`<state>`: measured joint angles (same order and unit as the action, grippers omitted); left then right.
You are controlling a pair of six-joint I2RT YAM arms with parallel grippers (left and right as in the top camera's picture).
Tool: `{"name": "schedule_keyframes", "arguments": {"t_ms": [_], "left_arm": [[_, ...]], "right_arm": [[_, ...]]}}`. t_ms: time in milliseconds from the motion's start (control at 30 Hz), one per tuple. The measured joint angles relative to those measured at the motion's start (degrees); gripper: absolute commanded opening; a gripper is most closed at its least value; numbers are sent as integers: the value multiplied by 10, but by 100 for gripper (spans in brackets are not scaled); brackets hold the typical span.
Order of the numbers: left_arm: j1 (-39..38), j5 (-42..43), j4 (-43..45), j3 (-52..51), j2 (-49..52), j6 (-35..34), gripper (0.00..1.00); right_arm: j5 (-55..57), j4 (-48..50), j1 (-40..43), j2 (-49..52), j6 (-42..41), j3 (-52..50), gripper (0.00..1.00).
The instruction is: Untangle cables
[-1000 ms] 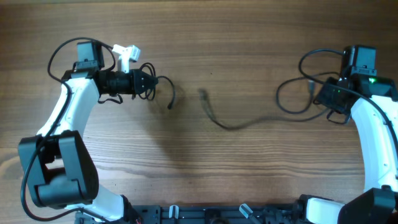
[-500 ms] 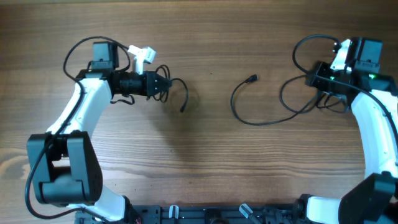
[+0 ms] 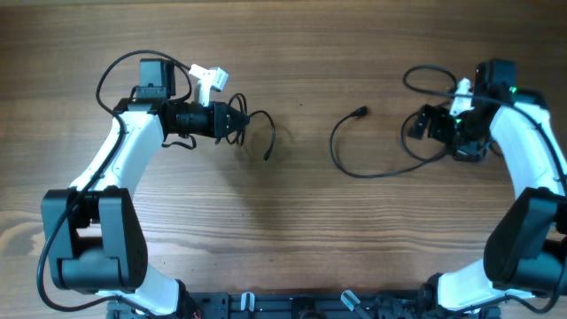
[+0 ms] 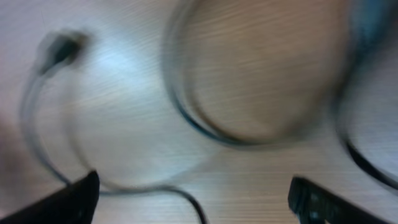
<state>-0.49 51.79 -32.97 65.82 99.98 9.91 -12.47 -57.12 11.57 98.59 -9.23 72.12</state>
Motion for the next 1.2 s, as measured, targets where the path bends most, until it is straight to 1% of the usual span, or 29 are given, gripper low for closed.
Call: {"name": "schedule_keyframes", "arguments": {"t_ms": [133, 233, 400, 467, 500, 600, 733, 800, 867, 933, 1033, 1100, 1200], "left_arm": [[0, 0, 0, 0, 0, 0, 11], [0, 0, 0, -1, 0, 0, 11], [0, 0, 0, -1, 0, 0, 10], [0, 0, 0, -1, 0, 0, 10], [0, 0, 0, -1, 0, 0, 10], [0, 0, 0, -1, 0, 0, 10], [0, 0, 0, -1, 0, 0, 10], [0, 0, 0, -1, 0, 0, 11], [0, 0, 0, -1, 0, 0, 10], [0, 0, 1, -1, 0, 0, 10], [0, 0, 0, -1, 0, 0, 11], [0, 0, 0, -1, 0, 0, 10], [0, 0, 0, -1, 0, 0, 10]], "right_arm": [[95, -97, 0, 0, -33, 101, 100], [113, -113, 0, 0, -51, 137, 100], [104, -120, -19, 0, -64, 139, 100], [129, -121, -39, 0, -80, 139, 100], [170, -120, -59, 0, -97, 139, 100], [251, -99, -108, 0, -112, 139, 100], [405, -82, -201, 0, -144, 139, 100], [431, -60, -235, 0, -152, 139, 100], [421, -30, -265, 0, -148, 139, 100], [359, 14, -286, 0, -128, 138, 100], [185, 95, -300, 0, -90, 120, 100], [106, 120, -309, 0, -85, 98, 100], [68, 130, -329, 1, -91, 55, 100]]}}
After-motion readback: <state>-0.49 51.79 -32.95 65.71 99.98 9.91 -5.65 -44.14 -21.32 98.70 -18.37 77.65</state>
